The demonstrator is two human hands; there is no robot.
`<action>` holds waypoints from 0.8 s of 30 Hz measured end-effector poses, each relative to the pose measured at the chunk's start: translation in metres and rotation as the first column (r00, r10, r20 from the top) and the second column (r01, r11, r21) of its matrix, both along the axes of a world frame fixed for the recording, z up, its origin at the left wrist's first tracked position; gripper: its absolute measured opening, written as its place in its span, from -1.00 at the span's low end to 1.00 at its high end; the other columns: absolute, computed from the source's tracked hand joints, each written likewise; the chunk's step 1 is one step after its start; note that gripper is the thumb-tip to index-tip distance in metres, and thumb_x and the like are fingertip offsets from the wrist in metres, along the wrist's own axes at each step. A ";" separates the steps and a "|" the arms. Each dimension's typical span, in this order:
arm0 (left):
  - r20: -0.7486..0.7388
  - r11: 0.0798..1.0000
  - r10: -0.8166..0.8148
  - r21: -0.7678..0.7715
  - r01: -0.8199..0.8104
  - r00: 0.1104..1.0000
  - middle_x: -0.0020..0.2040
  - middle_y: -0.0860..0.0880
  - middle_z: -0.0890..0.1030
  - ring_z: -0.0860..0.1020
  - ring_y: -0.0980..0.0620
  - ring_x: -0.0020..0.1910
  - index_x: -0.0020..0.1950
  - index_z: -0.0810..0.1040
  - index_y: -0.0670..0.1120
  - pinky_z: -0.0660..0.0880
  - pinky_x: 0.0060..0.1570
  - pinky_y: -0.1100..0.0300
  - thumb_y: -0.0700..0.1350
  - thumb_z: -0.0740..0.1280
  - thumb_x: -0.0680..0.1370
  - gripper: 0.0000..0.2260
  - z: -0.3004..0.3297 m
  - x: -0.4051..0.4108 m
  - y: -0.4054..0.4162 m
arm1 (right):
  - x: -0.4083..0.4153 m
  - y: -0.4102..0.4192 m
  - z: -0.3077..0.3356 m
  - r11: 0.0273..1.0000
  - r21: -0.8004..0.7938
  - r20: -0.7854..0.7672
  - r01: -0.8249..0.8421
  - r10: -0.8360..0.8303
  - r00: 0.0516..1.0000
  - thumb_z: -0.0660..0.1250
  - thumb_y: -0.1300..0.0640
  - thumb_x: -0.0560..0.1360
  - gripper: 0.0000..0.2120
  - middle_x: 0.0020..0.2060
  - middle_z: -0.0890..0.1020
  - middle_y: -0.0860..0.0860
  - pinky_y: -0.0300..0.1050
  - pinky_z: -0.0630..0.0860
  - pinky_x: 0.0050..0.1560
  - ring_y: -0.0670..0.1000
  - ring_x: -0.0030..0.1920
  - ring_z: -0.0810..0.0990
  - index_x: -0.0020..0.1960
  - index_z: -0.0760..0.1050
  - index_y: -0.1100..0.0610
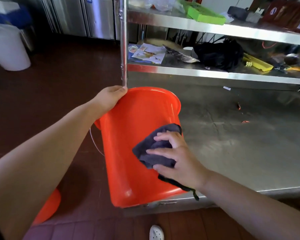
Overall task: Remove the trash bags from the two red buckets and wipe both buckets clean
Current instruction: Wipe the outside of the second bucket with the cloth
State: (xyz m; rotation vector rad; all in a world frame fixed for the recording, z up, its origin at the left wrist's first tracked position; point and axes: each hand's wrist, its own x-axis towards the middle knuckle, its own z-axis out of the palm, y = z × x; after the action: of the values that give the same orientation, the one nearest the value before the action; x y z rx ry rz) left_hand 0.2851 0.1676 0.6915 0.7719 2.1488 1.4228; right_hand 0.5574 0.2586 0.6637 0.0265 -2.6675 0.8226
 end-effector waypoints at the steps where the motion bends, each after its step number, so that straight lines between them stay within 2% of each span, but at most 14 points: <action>1: -0.002 1.000 0.000 0.000 0.000 1.000 -0.19 0.22 0.54 0.51 0.33 -0.24 -0.03 0.52 0.17 0.41 -0.25 0.43 0.10 0.20 0.60 -0.88 0.000 0.000 -0.003 | 0.012 -0.004 -0.004 1.000 -0.007 -0.003 -0.016 0.016 1.000 0.43 0.02 0.41 -0.69 0.23 0.43 0.04 0.00 0.31 0.34 -0.02 0.33 0.35 0.13 0.63 0.06; 3: 0.007 1.000 -0.003 0.012 0.003 1.000 -0.19 0.18 0.55 0.51 0.25 -0.21 -0.16 0.54 0.13 0.43 -0.18 0.36 0.09 0.20 0.60 -0.80 -0.002 -0.001 -0.008 | 0.031 -0.010 -0.010 0.999 0.003 -0.015 -0.045 0.046 0.999 0.42 0.01 0.42 -0.67 0.25 0.42 0.08 0.10 0.33 0.33 0.02 0.37 0.33 0.16 0.62 0.07; 5: 0.018 0.999 0.021 0.036 -0.021 1.000 -0.21 0.18 0.55 0.50 0.24 -0.22 -0.24 0.55 0.15 0.41 -0.21 0.32 0.10 0.21 0.59 -0.75 -0.003 -0.002 -0.014 | 0.039 -0.013 -0.015 0.995 0.055 -0.029 -0.083 0.084 0.996 0.41 -0.01 0.44 -0.65 0.25 0.44 0.11 0.16 0.30 0.34 0.05 0.39 0.31 0.19 0.60 0.08; 9: 0.110 0.996 0.052 0.060 -0.059 0.993 -0.23 0.17 0.63 0.60 0.19 -0.21 -0.25 0.61 0.21 0.45 -0.30 0.24 0.18 0.25 0.54 -0.78 -0.009 -0.009 -0.029 | 0.022 -0.014 -0.014 0.982 0.134 -0.048 -0.130 0.137 0.989 0.43 -0.04 0.43 -0.65 0.23 0.46 0.07 0.14 0.28 0.35 0.03 0.37 0.32 0.17 0.61 0.08; 11: 0.141 0.997 0.025 0.069 -0.035 0.990 -0.28 0.17 0.67 0.65 0.20 -0.28 -0.22 0.64 0.22 0.50 -0.40 0.27 0.23 0.26 0.51 -0.78 -0.012 -0.014 -0.034 | 0.001 -0.011 -0.011 0.980 0.148 -0.078 -0.132 0.145 0.986 0.44 -0.03 0.41 -0.66 0.20 0.49 0.08 0.10 0.29 0.36 0.02 0.32 0.36 0.14 0.63 0.08; 13: 0.152 0.996 0.023 0.084 -0.036 0.988 -0.30 0.15 0.68 0.65 0.17 -0.33 -0.17 0.66 0.15 0.49 -0.51 0.29 0.24 0.28 0.50 -0.76 -0.015 -0.017 -0.034 | -0.024 -0.006 -0.005 0.985 0.134 -0.102 -0.105 0.119 0.988 0.45 -0.03 0.39 -0.67 0.18 0.51 0.07 0.03 0.31 0.33 0.02 0.26 0.41 0.12 0.63 0.07; 14: 0.155 0.995 0.037 0.088 -0.051 0.987 -0.30 0.11 0.68 0.65 0.13 -0.32 -0.15 0.66 0.10 0.50 -0.49 0.27 0.24 0.29 0.49 -0.73 -0.015 -0.018 -0.033 | -0.039 -0.002 -0.001 0.989 0.124 -0.111 -0.081 0.095 0.989 0.45 -0.03 0.39 -0.67 0.17 0.51 0.06 -0.02 0.32 0.32 0.02 0.24 0.42 0.11 0.63 0.06; 16: 0.143 0.992 0.063 0.098 -0.077 0.988 -0.27 0.03 0.69 0.65 0.04 -0.25 -0.16 0.65 0.03 0.55 -0.31 0.16 0.23 0.31 0.48 -0.70 -0.016 -0.018 -0.028 | -0.072 0.009 0.010 0.997 0.076 -0.121 0.006 0.004 0.993 0.45 0.00 0.39 -0.68 0.15 0.50 0.05 -0.07 0.32 0.30 0.01 0.22 0.43 0.11 0.64 0.07; 19: 0.107 0.991 0.069 0.105 -0.080 0.992 -0.21 -0.04 0.70 0.67 -0.02 -0.17 -0.19 0.68 0.07 0.59 -0.12 0.07 0.24 0.33 0.46 -0.72 -0.017 -0.017 -0.024 | -0.115 0.031 0.024 0.984 -0.008 -0.141 0.176 -0.175 0.974 0.46 0.07 0.41 -0.70 0.10 0.46 0.01 -0.16 0.27 0.30 -0.02 0.18 0.39 0.13 0.63 0.07; 22: 0.079 0.991 0.099 0.085 -0.105 0.992 -0.20 -0.06 0.70 0.67 -0.04 -0.18 -0.18 0.66 0.09 0.60 -0.12 0.01 0.30 0.32 0.43 -0.69 -0.019 -0.016 -0.026 | -0.132 0.039 0.026 0.975 -0.033 -0.098 0.218 -0.220 0.971 0.42 0.04 0.44 -0.71 0.07 0.39 -0.12 -0.46 0.12 0.22 -0.12 0.14 0.31 0.16 0.61 -0.02; 24: 0.071 0.989 0.114 0.086 -0.119 0.991 -0.28 0.01 0.69 0.66 0.05 -0.28 -0.23 0.66 0.13 0.60 -0.23 0.08 0.29 0.31 0.44 -0.71 -0.021 -0.017 -0.029 | -0.131 0.035 0.024 0.979 -0.046 -0.087 0.199 -0.203 0.975 0.42 0.02 0.43 -0.71 0.08 0.38 -0.14 -0.42 0.15 0.23 -0.14 0.15 0.30 0.15 0.61 -0.03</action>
State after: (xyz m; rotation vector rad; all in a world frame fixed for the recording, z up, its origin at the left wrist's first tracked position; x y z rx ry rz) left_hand 0.2685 0.1385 0.6704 0.6310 2.1226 1.5915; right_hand 0.4265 0.2939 0.6873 -0.2071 -2.5179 0.7852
